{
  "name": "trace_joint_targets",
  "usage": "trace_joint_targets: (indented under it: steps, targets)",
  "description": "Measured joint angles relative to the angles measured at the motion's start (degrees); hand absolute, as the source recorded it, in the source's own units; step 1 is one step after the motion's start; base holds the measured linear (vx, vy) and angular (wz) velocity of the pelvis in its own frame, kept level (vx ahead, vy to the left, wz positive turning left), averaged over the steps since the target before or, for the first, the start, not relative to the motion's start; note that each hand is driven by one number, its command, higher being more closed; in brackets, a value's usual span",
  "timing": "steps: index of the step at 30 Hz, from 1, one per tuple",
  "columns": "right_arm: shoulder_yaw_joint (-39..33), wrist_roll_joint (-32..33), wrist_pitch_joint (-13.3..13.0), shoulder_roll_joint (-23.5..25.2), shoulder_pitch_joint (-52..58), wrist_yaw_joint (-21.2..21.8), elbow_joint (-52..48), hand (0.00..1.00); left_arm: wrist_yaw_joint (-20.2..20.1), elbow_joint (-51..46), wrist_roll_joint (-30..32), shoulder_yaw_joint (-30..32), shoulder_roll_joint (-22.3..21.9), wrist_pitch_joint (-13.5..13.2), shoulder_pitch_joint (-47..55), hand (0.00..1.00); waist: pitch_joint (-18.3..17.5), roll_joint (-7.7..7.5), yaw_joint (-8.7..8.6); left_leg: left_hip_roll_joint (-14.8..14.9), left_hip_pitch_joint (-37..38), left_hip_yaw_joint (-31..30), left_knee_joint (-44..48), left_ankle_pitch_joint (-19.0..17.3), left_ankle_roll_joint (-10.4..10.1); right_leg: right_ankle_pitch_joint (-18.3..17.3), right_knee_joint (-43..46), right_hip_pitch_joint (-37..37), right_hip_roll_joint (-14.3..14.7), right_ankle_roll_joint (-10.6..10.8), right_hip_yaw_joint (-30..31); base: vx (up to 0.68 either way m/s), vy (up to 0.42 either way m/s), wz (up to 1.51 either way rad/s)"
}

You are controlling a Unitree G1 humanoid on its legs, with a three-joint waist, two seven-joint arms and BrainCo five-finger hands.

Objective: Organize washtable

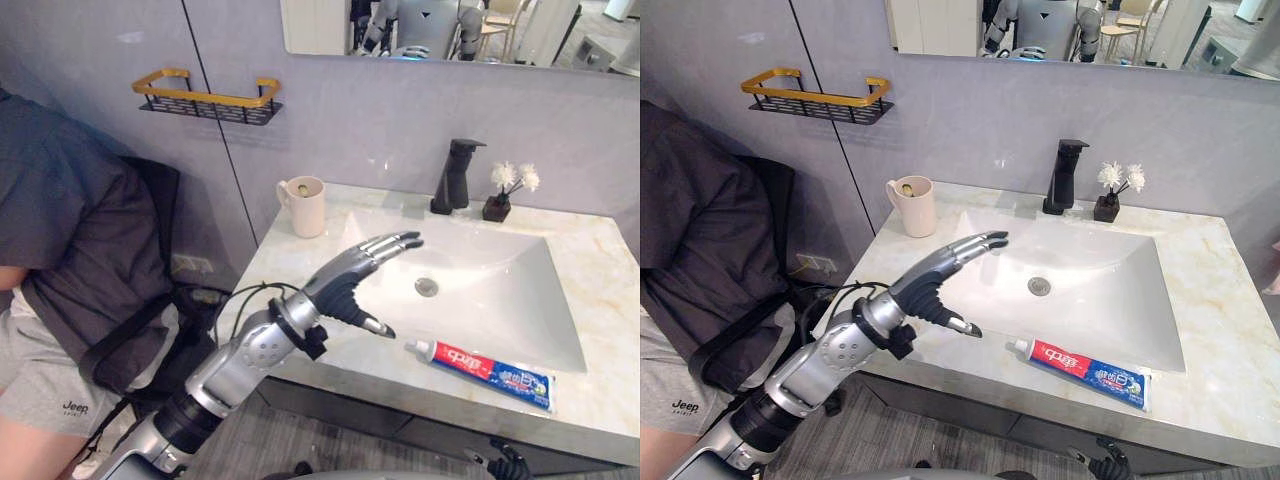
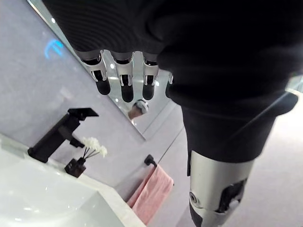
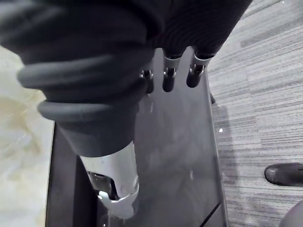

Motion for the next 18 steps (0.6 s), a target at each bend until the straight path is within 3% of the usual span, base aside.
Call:
trace_joint_targets:
  steps: [7,18]
  targets:
    - [1.25,-0.02,-0.06,0.37,-1.23,0.35,0.32,0.0,0.23,10.82,5.07,-6.96,-9.14,2.24,-6.92,0.0,0.73,-0.65,-1.53,-0.11,-0.01,0.48,-0.16,-0.01,0.01,-0.01,0.24,-0.27,-0.16,0.02,0.4,0.01,0.005,-0.03]
    - [1.21,0.05,-0.15,0.33,-3.17,0.25,0.31,0.0,0.78,25.2,8.51,-11.78,-14.6,3.81,-7.62,0.0,2.28,1.18,-3.09,0.11,0.86,1.93,-1.19,-0.02,-0.01,0.03,-0.24,-0.54,-0.06,0.06,1.82,0.0,-0.001,-0.07]
